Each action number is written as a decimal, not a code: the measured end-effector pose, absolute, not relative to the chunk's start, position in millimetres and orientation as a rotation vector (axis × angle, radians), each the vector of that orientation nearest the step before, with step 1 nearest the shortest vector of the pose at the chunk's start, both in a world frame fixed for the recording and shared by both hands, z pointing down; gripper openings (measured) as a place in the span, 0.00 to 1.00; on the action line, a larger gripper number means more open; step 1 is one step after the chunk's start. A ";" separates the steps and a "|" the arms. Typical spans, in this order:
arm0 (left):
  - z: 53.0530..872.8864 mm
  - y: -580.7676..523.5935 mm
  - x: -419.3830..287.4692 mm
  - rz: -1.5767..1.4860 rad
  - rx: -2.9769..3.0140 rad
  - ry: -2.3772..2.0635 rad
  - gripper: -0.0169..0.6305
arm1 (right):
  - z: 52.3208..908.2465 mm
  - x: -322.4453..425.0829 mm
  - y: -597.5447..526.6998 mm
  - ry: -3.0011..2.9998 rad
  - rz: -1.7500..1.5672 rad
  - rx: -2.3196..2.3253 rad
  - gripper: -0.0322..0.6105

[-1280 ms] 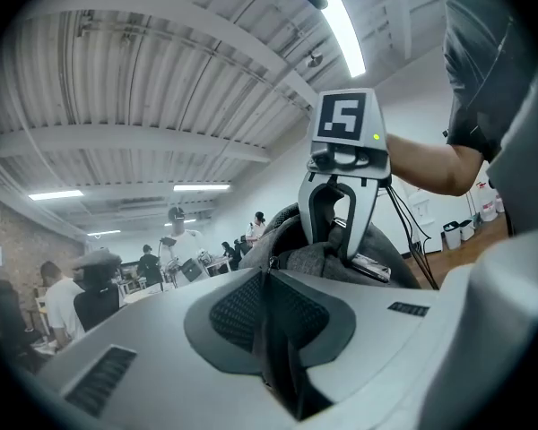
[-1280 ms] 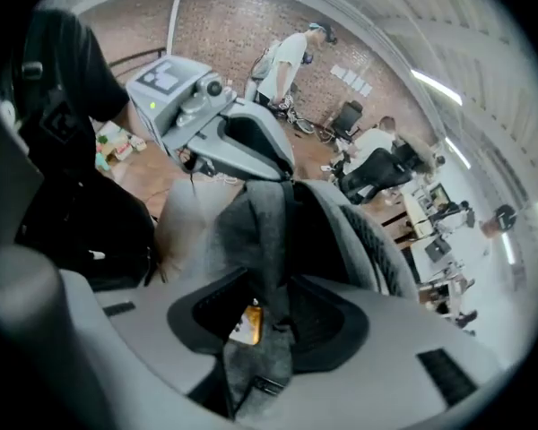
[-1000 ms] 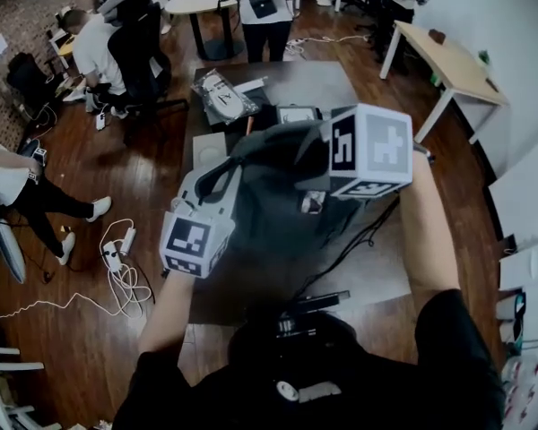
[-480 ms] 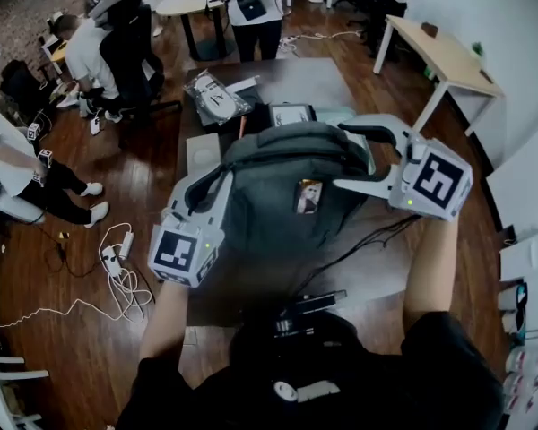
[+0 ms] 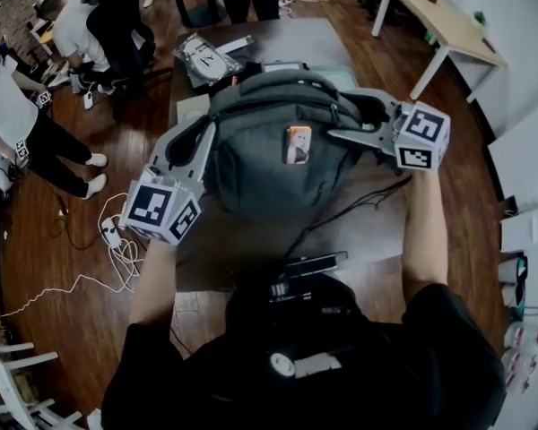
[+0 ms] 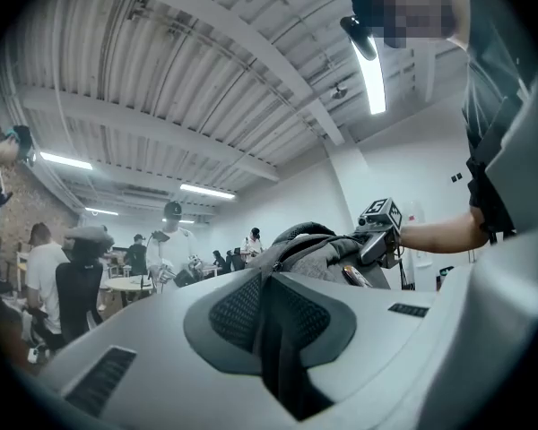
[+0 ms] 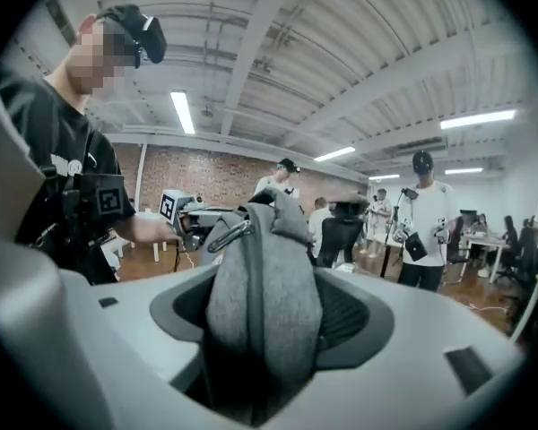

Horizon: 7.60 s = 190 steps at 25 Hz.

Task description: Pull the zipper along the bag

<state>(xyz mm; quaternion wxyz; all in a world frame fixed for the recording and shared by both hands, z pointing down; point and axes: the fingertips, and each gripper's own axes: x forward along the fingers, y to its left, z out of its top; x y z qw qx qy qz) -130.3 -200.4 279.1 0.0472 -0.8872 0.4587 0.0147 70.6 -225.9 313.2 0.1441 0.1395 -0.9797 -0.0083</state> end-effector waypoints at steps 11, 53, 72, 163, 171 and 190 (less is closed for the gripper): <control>141.2 -188.6 -110.1 0.203 -2.444 1.264 0.02 | 306.8 47.8 -213.0 -2.677 -0.188 0.362 0.55; 330.0 -135.5 -155.7 -0.152 -3.122 0.685 0.72 | 254.2 -112.8 -134.7 -2.271 -1.043 -0.071 0.55; 357.9 -163.9 -76.4 -0.339 -3.147 0.269 0.38 | 239.3 -116.3 -143.0 -2.332 -1.078 -0.002 0.51; 351.5 -134.1 -60.4 -0.320 -3.024 0.468 0.46 | 242.6 93.9 -172.5 -2.936 0.583 0.834 0.07; 357.1 -142.5 -68.8 -0.325 -3.065 0.517 0.46 | 255.9 111.5 -181.4 -2.972 0.603 0.844 0.08; 364.6 -180.6 -93.8 -0.134 -3.127 0.906 0.48 | 184.2 88.8 -141.2 -3.186 -0.358 1.297 0.26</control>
